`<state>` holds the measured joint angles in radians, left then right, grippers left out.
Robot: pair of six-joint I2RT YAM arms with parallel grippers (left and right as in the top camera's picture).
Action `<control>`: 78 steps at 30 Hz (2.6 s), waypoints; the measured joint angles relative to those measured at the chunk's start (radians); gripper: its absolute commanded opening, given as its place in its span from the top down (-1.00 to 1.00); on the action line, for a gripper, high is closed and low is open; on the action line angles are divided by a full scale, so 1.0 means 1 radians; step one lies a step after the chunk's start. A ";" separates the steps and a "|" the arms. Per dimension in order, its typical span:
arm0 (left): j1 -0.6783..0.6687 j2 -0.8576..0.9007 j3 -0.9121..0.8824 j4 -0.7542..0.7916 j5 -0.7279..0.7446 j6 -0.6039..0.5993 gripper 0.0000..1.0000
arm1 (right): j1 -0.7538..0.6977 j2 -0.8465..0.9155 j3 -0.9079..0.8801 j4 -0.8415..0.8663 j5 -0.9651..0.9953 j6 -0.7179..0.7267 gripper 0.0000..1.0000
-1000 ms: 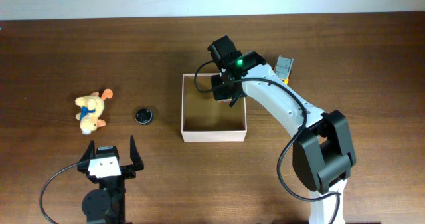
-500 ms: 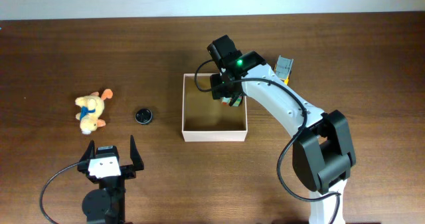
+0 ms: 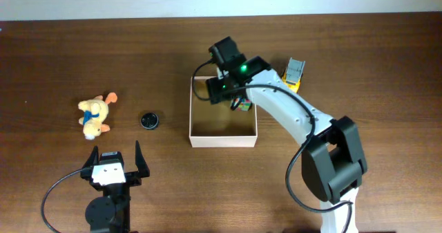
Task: Pack container
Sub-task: 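Lower the cube into the box and open the right gripper, then raise the right gripper and move it over the toy dump truck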
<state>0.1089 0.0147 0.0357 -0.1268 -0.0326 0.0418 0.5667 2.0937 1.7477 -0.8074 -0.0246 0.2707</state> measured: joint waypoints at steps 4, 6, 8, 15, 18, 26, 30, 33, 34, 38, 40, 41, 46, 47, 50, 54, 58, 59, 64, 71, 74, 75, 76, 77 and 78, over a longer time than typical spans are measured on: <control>0.000 0.000 0.000 0.000 0.000 0.000 -0.99 | 0.047 0.001 0.000 -0.001 -0.007 -0.044 -0.48; 0.000 0.000 0.000 0.000 0.000 0.000 -0.99 | 0.062 0.006 0.001 -0.002 -0.011 -0.057 -0.48; 0.000 0.000 0.000 0.000 0.000 0.000 -0.99 | 0.069 0.019 0.001 -0.004 -0.015 -0.064 -0.48; 0.000 0.000 0.000 0.000 0.000 0.000 -0.99 | 0.070 0.086 0.001 -0.010 -0.018 -0.073 -0.50; 0.000 0.000 0.000 0.000 0.000 0.000 -0.99 | 0.070 0.099 0.001 -0.010 -0.018 -0.080 -0.49; 0.000 0.000 0.000 0.000 0.000 0.000 -0.99 | 0.070 0.104 0.001 -0.006 -0.015 -0.095 -0.50; 0.000 0.000 0.000 0.000 0.000 0.000 -0.98 | 0.070 0.104 0.001 -0.007 0.002 -0.113 -0.50; 0.000 0.000 0.000 0.000 0.000 0.000 -0.99 | 0.070 0.104 0.001 -0.014 0.024 -0.120 -0.50; 0.000 0.000 0.000 0.000 0.000 0.000 -0.99 | 0.069 0.104 0.001 -0.018 0.032 -0.122 -0.50; 0.000 0.000 0.000 0.000 0.000 0.000 -0.99 | 0.066 0.105 0.001 -0.026 0.048 -0.131 -0.50; 0.000 0.000 0.000 0.000 0.000 0.000 -0.99 | 0.064 0.105 0.001 -0.028 0.053 -0.135 -0.50; 0.000 0.000 0.000 0.000 0.000 0.000 -0.99 | 0.062 0.105 0.001 -0.029 0.054 -0.137 -0.50; 0.000 0.000 0.000 0.000 0.000 0.000 -0.99 | 0.054 0.105 0.001 -0.031 0.055 -0.151 -0.50; 0.000 0.000 0.000 0.000 0.000 0.000 -0.99 | 0.054 0.105 0.001 -0.031 0.055 -0.157 -0.50; 0.000 0.000 0.000 0.000 0.000 0.000 -0.99 | 0.054 0.105 0.001 -0.031 0.055 -0.170 -0.51; 0.000 0.000 0.000 0.000 0.000 0.000 -0.99 | 0.054 0.105 0.001 -0.023 0.035 -0.189 -0.53; 0.000 0.000 0.000 0.000 0.000 0.000 -0.99 | 0.054 0.105 0.001 -0.016 -0.012 -0.200 -0.59; 0.000 0.000 0.000 0.000 0.000 0.000 -0.99 | 0.054 0.105 0.001 -0.016 -0.023 -0.201 -0.60; 0.000 0.000 0.000 0.000 0.000 0.000 -0.99 | 0.054 0.105 0.015 -0.037 -0.056 -0.205 -0.61; 0.000 0.000 0.000 0.000 0.000 0.000 -0.99 | 0.054 0.105 0.184 -0.143 -0.067 -0.205 -0.73; 0.000 0.000 0.000 0.000 0.000 0.000 -0.99 | 0.052 0.110 0.280 -0.203 -0.068 -0.209 -0.88; 0.000 0.000 0.000 0.000 0.000 0.000 -0.98 | 0.050 0.110 0.315 -0.219 -0.068 -0.213 -0.92; 0.000 0.000 0.000 0.000 0.000 0.000 -0.99 | 0.048 0.110 0.341 -0.230 -0.068 -0.209 -0.94; 0.000 0.000 0.000 0.000 0.000 0.000 -0.99 | 0.041 0.110 0.386 -0.251 -0.061 -0.202 -0.96; 0.000 0.000 0.000 0.000 0.000 0.000 -0.99 | 0.031 0.110 0.426 -0.270 -0.051 -0.195 -0.96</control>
<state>0.1089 0.0147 0.0357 -0.1268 -0.0326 0.0418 0.5980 2.2040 2.1742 -1.0779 -0.0761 0.0761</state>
